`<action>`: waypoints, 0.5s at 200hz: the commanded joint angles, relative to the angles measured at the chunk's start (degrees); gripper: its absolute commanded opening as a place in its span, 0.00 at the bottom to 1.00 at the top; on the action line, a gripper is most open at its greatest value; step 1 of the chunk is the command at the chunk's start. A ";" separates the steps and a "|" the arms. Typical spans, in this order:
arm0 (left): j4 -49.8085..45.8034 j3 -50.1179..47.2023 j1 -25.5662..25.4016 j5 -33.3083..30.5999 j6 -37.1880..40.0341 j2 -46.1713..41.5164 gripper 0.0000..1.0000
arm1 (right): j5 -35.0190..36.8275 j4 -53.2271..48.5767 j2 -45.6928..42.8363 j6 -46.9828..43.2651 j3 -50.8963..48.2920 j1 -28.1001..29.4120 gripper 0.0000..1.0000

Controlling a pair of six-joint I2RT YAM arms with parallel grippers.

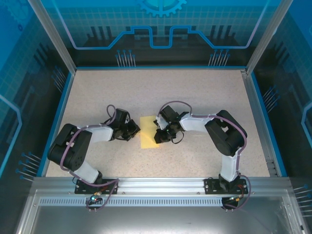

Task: Fold a paper plane with a square sheet of paper (pick it up from the middle)
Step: Fold the triangle a second time at the center of the table.

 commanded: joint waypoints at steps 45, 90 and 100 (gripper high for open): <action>-1.94 1.63 1.48 8.39 5.13 -7.43 0.10 | 4.81 -5.40 1.99 0.25 -2.16 0.61 0.10; 0.09 2.38 -4.88 6.89 2.99 -2.37 0.09 | 4.81 -5.47 2.36 0.33 -2.02 0.75 0.10; 1.20 2.42 -5.17 6.90 2.66 -0.36 0.08 | 4.69 -5.38 2.26 0.30 -1.89 0.68 0.10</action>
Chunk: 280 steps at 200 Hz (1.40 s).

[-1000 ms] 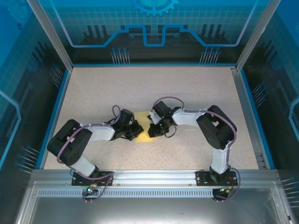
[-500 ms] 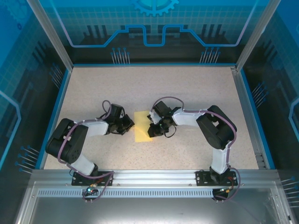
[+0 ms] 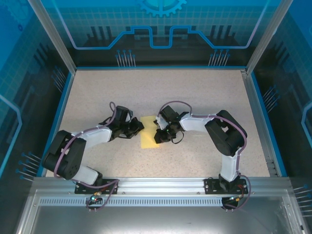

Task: Fold a paper plane with a square sheet of paper (pick it up from the middle)
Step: Fold the triangle a second time at the center of the table.

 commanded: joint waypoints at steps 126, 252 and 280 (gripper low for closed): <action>-0.40 0.64 -0.95 -1.77 1.12 9.64 0.06 | 0.87 -7.68 -2.20 0.84 7.14 3.09 0.10; -1.56 0.57 -0.96 -2.30 0.46 11.12 0.05 | 1.34 -7.18 7.97 1.15 13.61 3.43 0.10; -2.08 0.18 -0.87 -2.93 -0.31 10.90 0.05 | 1.60 -7.60 8.16 0.58 11.86 3.16 0.10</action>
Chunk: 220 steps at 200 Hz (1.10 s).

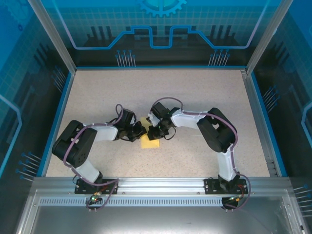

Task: Fold a paper plane with a square sheet of paper (pick it up from the middle)
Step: Fold the triangle a second time at the center of the table.

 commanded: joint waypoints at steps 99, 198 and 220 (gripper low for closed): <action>-5.92 -1.53 1.89 -3.62 -0.38 2.71 0.04 | -2.59 -2.55 -8.95 -3.37 -14.59 -1.08 0.10; -5.57 2.41 1.36 0.62 0.95 -7.71 0.19 | 6.70 5.05 -22.45 1.11 -16.70 -2.35 0.18; -5.71 1.65 1.10 -0.48 -0.50 -12.03 0.31 | 9.37 6.82 -21.32 2.41 -15.45 -2.48 0.21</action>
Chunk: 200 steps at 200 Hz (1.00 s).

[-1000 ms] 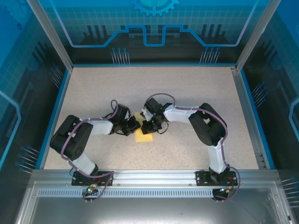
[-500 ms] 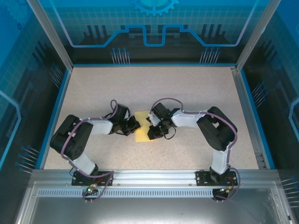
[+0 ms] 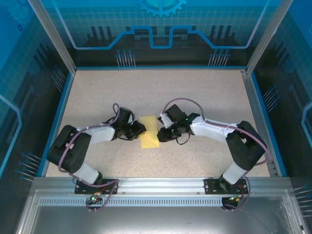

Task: Fold a paper plane with a square sheet of paper (pick it up from the middle)
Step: Fold the triangle a second time at the center of the table, then turn over the paper at the center of the table.

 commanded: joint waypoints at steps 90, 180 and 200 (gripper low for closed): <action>-2.03 -10.20 -1.25 -5.80 -5.12 -17.08 0.61 | 0.43 4.66 10.56 3.01 8.74 0.26 0.26; 3.65 -8.57 -3.35 -3.43 -6.58 -9.57 0.57 | 1.45 4.79 18.58 5.33 12.04 -1.41 0.22; 3.77 -7.47 -4.10 -3.18 -6.30 -8.05 0.56 | -0.97 6.98 18.87 7.41 10.38 -2.48 0.22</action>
